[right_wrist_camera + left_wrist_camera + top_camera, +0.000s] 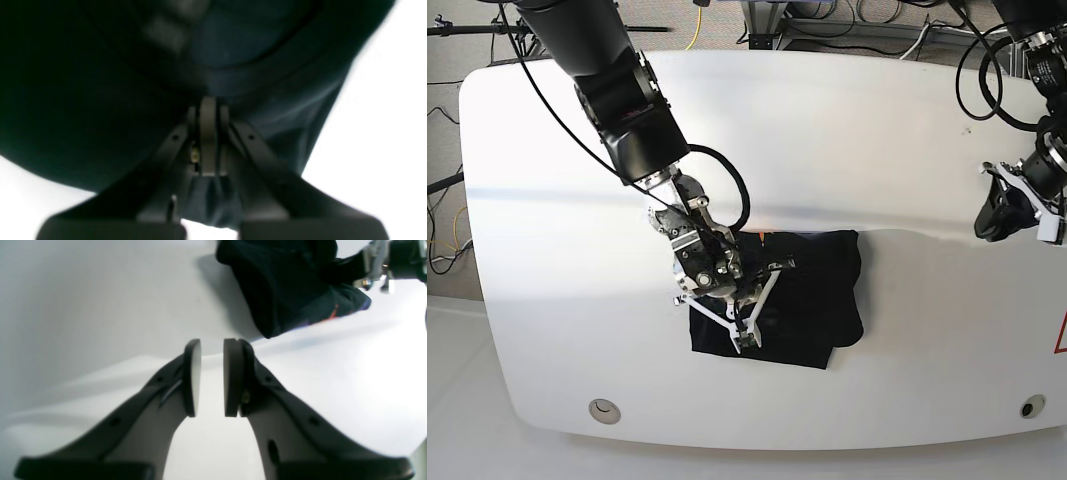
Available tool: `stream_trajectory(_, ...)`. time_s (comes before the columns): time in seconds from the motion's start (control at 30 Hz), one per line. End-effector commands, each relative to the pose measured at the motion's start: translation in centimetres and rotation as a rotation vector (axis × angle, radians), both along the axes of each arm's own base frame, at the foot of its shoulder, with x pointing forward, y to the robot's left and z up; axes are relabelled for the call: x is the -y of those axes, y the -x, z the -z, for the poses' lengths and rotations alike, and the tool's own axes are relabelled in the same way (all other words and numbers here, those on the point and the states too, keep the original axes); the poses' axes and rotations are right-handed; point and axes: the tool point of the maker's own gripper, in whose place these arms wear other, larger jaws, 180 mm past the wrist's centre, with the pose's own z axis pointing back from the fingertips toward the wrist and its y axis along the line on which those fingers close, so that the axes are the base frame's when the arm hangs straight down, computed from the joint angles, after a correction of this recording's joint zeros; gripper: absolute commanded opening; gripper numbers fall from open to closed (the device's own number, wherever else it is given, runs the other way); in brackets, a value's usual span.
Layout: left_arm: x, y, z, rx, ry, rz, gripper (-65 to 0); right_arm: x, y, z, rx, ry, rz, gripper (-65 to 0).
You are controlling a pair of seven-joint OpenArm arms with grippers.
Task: Fold the T-shirt properly
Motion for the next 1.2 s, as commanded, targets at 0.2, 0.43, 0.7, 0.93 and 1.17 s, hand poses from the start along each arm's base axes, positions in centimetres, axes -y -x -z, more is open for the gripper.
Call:
stream_trajectory(0.2,-3.3,-1.1,-4.8,0.153,-0.021,-0.086,-55.4,0.7,-1.2,-7.1,0.154,-0.046,0.041,-64.2)
stream_trajectory(0.43,-6.7,0.2,-6.0,0.175,-0.054,-0.18,-55.4,5.5,0.8,-8.3,0.17,-0.052,0.18,-64.2)
stream_trajectory(0.7,-10.7,3.9,-4.9,0.104,-0.124,-0.29,-55.4,15.1,5.0,-8.5,0.159,-0.115,0.5,-64.2)
stream_trajectory(0.93,-14.2,7.8,-1.5,-0.04,-0.251,-0.437,-55.4,23.2,10.3,-7.1,0.139,-0.131,0.814,-64.2)
stream_trajectory(1.17,-15.6,12.6,3.3,-0.242,-0.351,-0.538,-55.8,29.9,17.0,-4.4,0.068,-0.079,1.081,-64.4)
